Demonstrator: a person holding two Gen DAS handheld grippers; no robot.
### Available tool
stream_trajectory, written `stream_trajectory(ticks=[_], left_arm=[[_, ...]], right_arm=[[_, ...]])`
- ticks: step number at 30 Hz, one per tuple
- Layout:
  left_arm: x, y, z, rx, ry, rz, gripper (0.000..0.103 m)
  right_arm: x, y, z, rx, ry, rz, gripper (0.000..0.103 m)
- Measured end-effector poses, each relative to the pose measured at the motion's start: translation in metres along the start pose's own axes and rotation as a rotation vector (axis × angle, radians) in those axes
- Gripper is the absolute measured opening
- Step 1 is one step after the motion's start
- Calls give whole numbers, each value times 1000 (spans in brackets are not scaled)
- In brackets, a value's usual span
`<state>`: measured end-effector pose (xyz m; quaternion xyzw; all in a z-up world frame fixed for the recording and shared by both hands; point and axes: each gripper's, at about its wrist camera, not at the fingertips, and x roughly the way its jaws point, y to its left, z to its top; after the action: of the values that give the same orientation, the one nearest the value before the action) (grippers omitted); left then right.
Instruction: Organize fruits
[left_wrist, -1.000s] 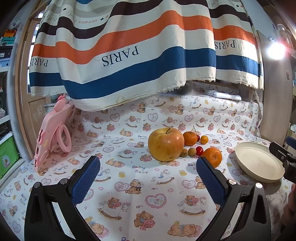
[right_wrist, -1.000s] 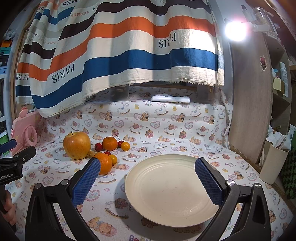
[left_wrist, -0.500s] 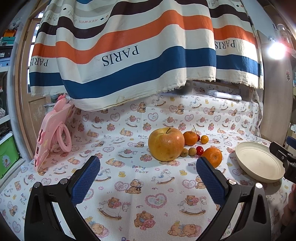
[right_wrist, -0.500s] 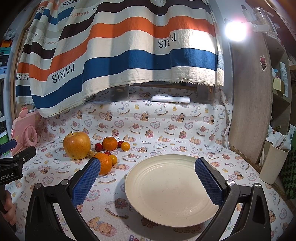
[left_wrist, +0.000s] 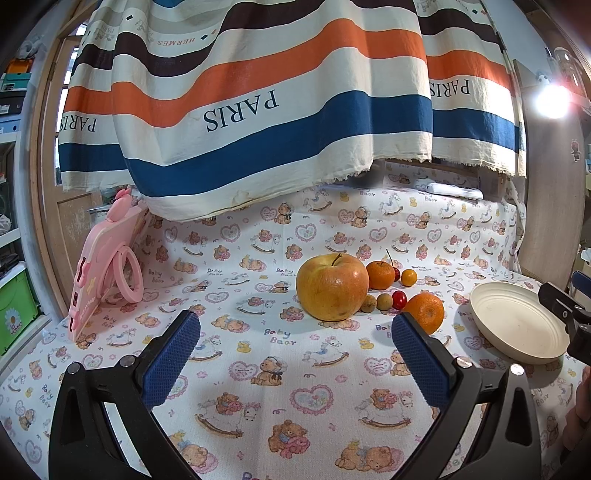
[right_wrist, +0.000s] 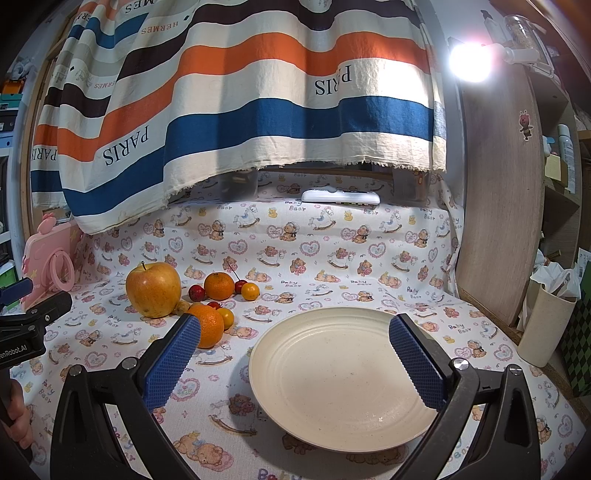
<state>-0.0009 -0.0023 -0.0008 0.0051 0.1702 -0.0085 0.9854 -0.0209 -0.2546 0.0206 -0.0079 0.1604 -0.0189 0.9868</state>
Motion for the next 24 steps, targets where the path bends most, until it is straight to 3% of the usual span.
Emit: stream_trajectory(ticks=[24], left_arm=[[0,1,-1,-2,6,-5,103]], right_arm=[[0,0,2,0,1,2,103]])
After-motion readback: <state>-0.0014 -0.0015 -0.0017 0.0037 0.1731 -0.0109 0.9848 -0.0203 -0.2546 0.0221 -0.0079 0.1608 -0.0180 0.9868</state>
